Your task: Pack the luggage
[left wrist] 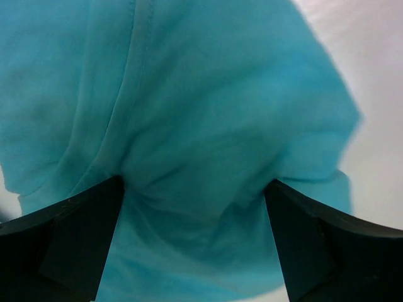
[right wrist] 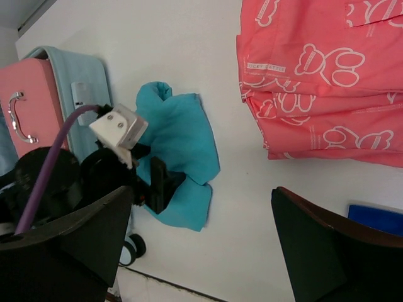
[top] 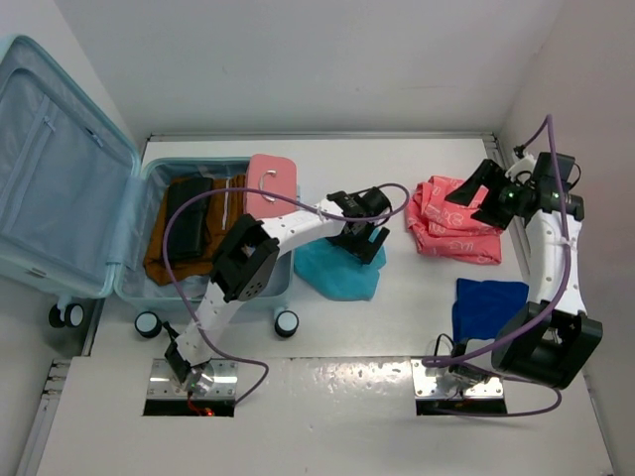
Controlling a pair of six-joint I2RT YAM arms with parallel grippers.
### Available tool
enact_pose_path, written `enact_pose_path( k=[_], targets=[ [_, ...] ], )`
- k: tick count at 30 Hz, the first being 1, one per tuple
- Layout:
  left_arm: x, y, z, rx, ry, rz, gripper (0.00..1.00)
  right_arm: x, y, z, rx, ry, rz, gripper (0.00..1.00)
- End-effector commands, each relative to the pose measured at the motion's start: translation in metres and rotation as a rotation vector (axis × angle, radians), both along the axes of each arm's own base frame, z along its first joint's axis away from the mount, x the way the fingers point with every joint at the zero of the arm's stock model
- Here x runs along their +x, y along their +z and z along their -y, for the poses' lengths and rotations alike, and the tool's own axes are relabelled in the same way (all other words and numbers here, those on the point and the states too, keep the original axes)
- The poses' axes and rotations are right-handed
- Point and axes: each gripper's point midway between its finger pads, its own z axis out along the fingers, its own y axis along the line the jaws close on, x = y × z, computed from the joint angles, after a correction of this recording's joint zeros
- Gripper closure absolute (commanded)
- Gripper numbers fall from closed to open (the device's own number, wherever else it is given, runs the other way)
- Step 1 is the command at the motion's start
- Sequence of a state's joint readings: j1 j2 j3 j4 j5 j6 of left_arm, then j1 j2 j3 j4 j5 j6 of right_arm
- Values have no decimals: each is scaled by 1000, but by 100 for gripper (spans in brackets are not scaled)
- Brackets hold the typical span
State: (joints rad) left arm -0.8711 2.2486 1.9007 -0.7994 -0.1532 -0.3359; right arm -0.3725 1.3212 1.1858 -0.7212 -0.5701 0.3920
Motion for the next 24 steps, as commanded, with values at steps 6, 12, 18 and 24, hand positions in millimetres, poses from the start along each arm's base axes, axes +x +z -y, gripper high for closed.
enact_pose_path(
  k=[6,12,18,24],
  targets=[
    [10,-64,-23,67,113,-113,1,0,13,4,10,-4,31,11],
    [2,-46,5,-48,-47,-136,56,-4,18,5,3,1,40,23],
    [7,34,30,-206,-221,12,95,-1,22,4,12,9,54,26],
    [24,248,11,-518,-330,417,100,8,18,-11,27,51,67,28]
  ],
)
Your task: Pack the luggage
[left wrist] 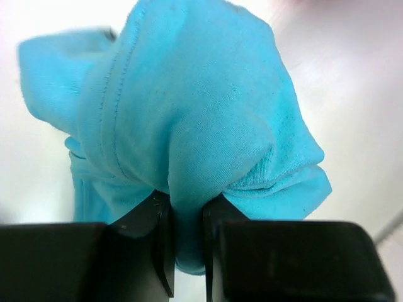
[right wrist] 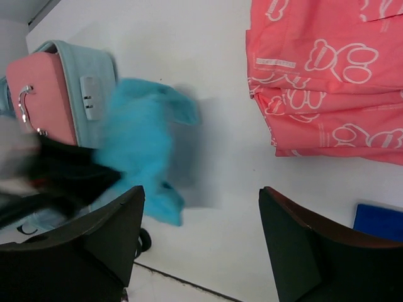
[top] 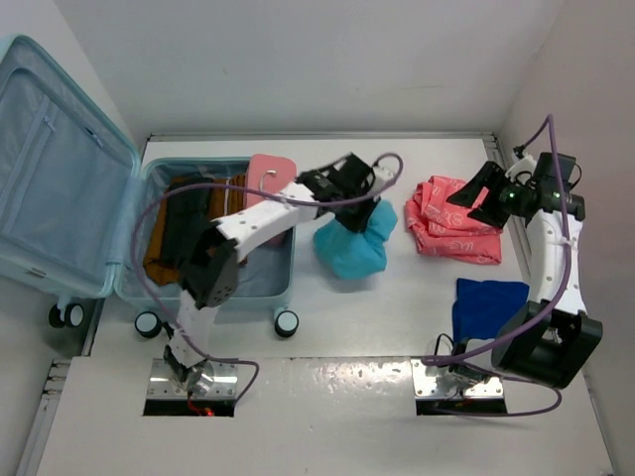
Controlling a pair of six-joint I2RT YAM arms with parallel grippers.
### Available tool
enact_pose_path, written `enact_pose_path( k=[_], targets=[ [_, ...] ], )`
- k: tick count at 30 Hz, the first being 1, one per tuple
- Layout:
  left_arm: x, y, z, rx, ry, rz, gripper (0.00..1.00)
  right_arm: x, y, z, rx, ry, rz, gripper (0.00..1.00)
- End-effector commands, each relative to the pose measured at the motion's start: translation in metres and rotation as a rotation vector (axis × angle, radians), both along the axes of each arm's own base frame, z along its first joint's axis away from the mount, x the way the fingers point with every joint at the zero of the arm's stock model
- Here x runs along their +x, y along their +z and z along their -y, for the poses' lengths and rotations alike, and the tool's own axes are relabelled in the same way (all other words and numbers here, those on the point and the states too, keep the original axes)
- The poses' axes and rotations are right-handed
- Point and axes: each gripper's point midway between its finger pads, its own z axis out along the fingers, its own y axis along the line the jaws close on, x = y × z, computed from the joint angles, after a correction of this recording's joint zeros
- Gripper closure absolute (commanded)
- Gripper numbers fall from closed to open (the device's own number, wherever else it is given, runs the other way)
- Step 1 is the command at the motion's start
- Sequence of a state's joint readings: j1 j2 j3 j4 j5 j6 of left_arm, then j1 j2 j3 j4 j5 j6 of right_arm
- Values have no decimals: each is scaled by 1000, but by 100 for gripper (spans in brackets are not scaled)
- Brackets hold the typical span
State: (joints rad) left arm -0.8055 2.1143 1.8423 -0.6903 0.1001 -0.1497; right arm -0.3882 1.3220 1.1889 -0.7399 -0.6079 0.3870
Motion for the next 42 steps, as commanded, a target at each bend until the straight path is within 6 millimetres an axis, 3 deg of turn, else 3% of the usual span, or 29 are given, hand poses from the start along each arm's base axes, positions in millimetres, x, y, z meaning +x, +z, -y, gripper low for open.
enact_pose_path(
  k=[1,3,4,6,7,8,9,10,11,12,13,14,15,16,17,19,21,22,23,24,28,30,31,33,34,36,38,42],
  targets=[
    [21,217,-16,-367,-53,420,100,13,16,-12,-5,51,77,28],
    [26,270,-41,-425,10,539,100,16,12,-18,-6,72,78,28],
    [32,301,-76,-428,90,630,100,17,10,-23,-2,85,73,28],
    [37,325,-113,-415,179,705,100,22,10,-29,-4,109,83,28],
    [47,327,-143,-386,240,730,100,23,11,-36,-4,131,86,28],
    [36,345,-166,-389,264,772,100,25,9,-38,-5,140,83,28],
    [32,345,-183,-371,286,785,100,28,10,-39,-9,147,86,28],
    [30,323,-197,-308,283,774,100,29,9,-44,-9,164,83,28],
    [25,316,-213,-284,291,778,100,30,8,-45,-10,172,82,29],
    [4,323,-228,-285,295,813,100,30,7,-47,-9,180,79,29],
    [-6,310,-233,-268,288,804,100,32,5,-49,-6,187,73,29],
    [-12,266,-238,-223,283,729,100,33,5,-53,-6,201,75,29],
    [-20,248,-245,-210,284,704,100,33,4,-57,-6,216,76,29],
    [-37,243,-249,-234,279,709,100,35,0,-59,0,220,67,29],
    [-46,195,-249,-200,266,617,100,34,-2,-63,1,233,64,29],
    [-59,160,-247,-196,259,554,100,35,-4,-69,5,247,60,29],
    [-69,111,-253,-182,333,475,100,36,-4,-74,7,262,60,29],
    [-69,114,-256,-168,351,498,100,35,-4,-75,0,269,64,29],
    [-68,99,-261,-170,411,484,100,35,-3,-76,0,271,67,29],
    [-64,96,-273,-149,476,506,100,35,-3,-76,-3,274,67,29],
    [-52,109,-291,-141,614,585,100,33,-1,-76,-5,278,73,29],
    [-54,112,-281,-157,538,596,100,32,-1,-76,-10,282,74,29],
    [-59,109,-266,-192,456,563,100,31,-2,-76,-11,281,69,29],
    [-71,90,-252,-190,363,495,100,29,-1,-77,-13,287,74,29],
    [-83,83,-233,-238,251,447,100,29,-1,-76,-19,287,74,29],
    [-104,61,-215,-254,129,380,100,27,0,-76,-27,299,81,29],
    [-113,61,-199,-301,58,359,100,26,0,-74,-41,306,81,29],
    [-110,42,-189,-238,44,282,100,21,-2,-61,-74,283,55,18]
  ],
)
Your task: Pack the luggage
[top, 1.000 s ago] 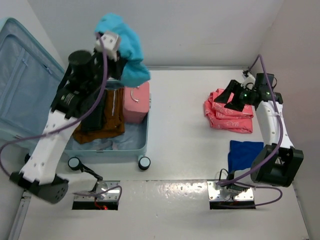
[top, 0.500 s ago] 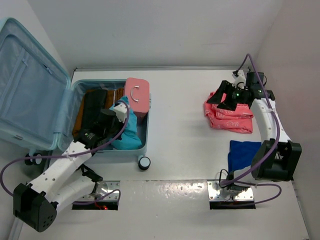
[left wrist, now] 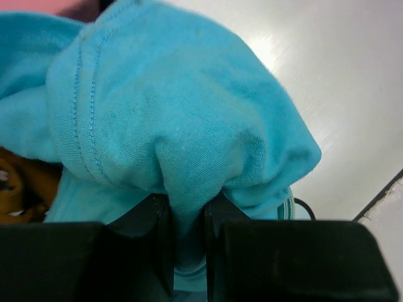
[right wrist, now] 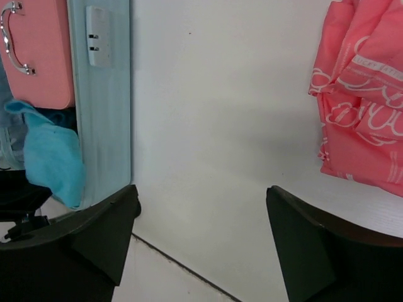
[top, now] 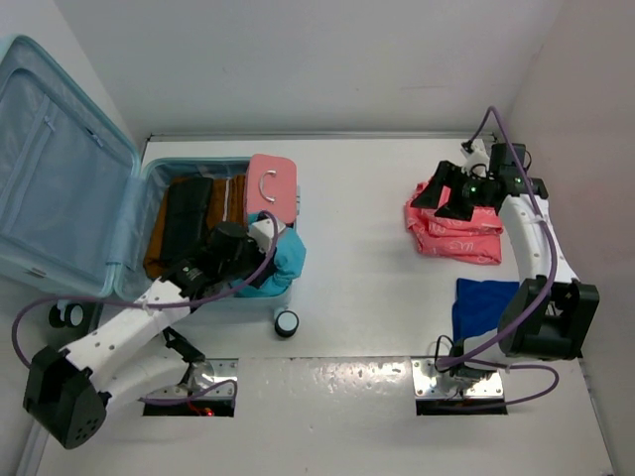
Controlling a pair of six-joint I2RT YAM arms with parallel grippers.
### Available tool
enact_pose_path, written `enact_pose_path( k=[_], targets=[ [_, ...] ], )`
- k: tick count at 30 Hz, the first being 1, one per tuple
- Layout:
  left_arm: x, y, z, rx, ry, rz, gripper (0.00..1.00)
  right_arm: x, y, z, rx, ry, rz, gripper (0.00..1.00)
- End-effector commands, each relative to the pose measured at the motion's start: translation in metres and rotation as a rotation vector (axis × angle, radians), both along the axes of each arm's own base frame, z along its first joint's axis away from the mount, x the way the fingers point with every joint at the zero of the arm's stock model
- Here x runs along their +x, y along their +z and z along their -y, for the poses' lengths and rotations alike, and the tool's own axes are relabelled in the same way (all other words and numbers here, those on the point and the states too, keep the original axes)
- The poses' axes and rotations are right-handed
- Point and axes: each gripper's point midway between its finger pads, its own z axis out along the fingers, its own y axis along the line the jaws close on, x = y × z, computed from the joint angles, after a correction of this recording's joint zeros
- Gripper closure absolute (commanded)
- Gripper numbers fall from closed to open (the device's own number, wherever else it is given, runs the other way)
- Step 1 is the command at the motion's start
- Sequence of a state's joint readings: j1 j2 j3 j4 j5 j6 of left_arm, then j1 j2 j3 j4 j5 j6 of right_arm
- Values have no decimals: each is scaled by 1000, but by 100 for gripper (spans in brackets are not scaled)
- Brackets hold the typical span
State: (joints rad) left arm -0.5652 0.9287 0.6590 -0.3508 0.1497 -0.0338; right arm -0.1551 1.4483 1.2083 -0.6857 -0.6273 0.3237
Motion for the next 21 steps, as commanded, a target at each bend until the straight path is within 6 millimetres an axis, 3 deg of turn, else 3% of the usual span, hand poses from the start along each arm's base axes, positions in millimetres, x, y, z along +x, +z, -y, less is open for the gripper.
enact_pose_path(
  k=[1,4,5,7,9,10,11,13,14,15,16,17,20,21],
  targets=[
    [5,-2,23,-14,-76,-39,100,5,24,20,-72,-19,88,16],
    [6,-15,22,28,-67,-98,81,8,21,46,-147,-111,80,13],
    [8,-14,23,31,-67,-103,69,10,18,57,-186,-151,72,11],
    [11,-8,19,48,-46,-98,59,12,15,74,-223,-208,66,10],
    [20,34,19,6,-43,14,41,17,16,96,-254,-275,81,9],
    [25,64,21,-25,-57,108,33,18,14,102,-260,-297,76,9],
    [28,89,18,-52,-43,188,5,18,13,109,-254,-326,70,8],
    [27,145,16,-128,-47,347,0,22,13,124,-262,-371,82,8],
    [28,186,16,-158,-52,433,0,21,15,136,-255,-418,78,7],
    [29,203,20,-176,-60,459,0,23,14,141,-252,-433,86,6],
    [37,209,26,-178,-57,446,0,26,10,146,-244,-453,85,5],
    [39,238,29,-232,-41,470,0,27,9,156,-239,-495,82,5],
    [57,254,51,-310,-26,419,0,35,-7,179,-248,-562,44,5],
    [62,252,58,-324,-16,401,0,38,-27,187,-233,-575,-8,5]
  ],
)
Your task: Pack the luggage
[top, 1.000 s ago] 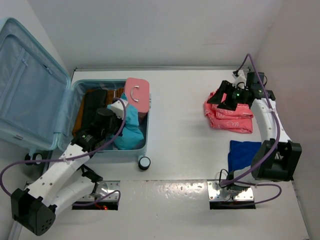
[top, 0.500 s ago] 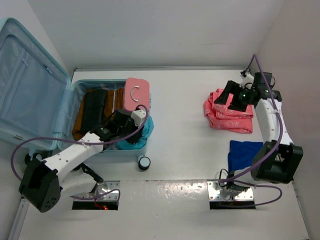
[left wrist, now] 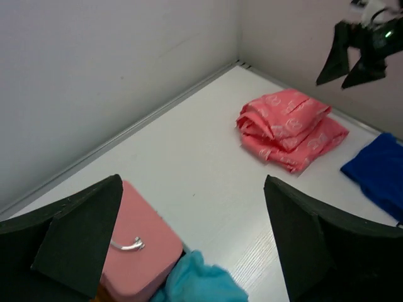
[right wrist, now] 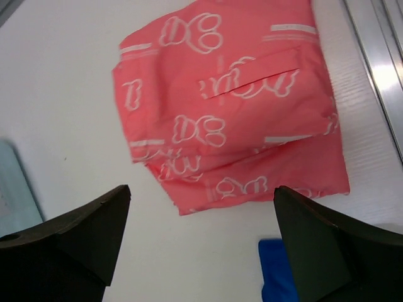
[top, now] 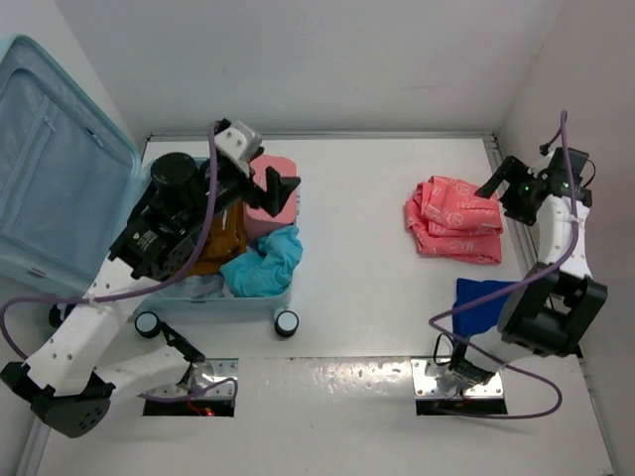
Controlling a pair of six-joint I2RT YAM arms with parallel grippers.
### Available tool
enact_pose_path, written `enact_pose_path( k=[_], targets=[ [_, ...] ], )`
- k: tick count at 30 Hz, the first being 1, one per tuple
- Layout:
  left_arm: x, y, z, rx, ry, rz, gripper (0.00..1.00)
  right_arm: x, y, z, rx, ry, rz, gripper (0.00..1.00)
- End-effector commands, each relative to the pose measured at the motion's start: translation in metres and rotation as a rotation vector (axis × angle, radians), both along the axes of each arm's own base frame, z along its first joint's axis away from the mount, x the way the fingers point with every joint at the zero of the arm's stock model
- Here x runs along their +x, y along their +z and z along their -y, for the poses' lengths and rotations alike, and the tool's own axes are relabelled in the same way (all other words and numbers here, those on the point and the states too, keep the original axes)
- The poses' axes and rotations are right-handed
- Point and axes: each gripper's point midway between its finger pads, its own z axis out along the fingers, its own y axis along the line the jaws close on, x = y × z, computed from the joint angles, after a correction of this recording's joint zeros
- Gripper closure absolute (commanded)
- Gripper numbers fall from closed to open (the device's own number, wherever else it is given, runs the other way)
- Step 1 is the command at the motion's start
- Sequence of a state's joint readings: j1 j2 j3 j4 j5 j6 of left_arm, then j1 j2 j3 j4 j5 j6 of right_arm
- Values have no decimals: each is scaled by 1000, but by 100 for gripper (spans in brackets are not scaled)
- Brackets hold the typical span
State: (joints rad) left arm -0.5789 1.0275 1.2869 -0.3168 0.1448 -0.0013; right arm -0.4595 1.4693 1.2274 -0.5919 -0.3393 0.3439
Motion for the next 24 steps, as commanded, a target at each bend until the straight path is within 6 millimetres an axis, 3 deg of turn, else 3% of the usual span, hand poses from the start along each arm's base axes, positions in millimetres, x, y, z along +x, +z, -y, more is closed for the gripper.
enact_pose_path(
  k=[1,2,4,5,6,9,10,13,14,17,20,21,23,24],
  targets=[
    [17,-19,34,-46,-31,-118,0,20,-30,34,16,-100,-61,5],
    [26,-17,38,-66,-18,-119,0,26,-31,40,13,-105,-64,5],
    [40,-32,63,-97,-24,-202,0,36,-37,51,20,-94,-116,6],
    [47,-24,71,-149,-20,-225,0,43,-47,57,31,-82,-132,6],
    [56,-43,87,-139,-24,-284,0,44,-59,59,40,-61,-155,6],
    [69,-47,114,-199,-12,-367,0,52,-81,53,60,35,-172,6],
    [79,-72,120,-195,29,-450,0,55,-87,48,85,69,-179,8],
    [93,-83,130,-218,71,-513,0,53,-110,36,108,119,-219,9],
    [99,-99,134,-218,98,-564,0,52,-118,26,118,150,-240,11],
    [109,-117,135,-225,136,-617,0,45,-136,5,143,210,-285,18],
    [118,-138,140,-253,168,-694,0,39,-147,-29,165,288,-333,28],
    [120,-146,142,-259,178,-718,0,41,-148,-49,164,334,-339,29],
    [121,-174,151,-246,178,-789,0,41,-146,-67,183,350,-338,30],
    [121,-194,158,-243,178,-850,0,38,-148,-91,187,401,-350,30]
  ],
)
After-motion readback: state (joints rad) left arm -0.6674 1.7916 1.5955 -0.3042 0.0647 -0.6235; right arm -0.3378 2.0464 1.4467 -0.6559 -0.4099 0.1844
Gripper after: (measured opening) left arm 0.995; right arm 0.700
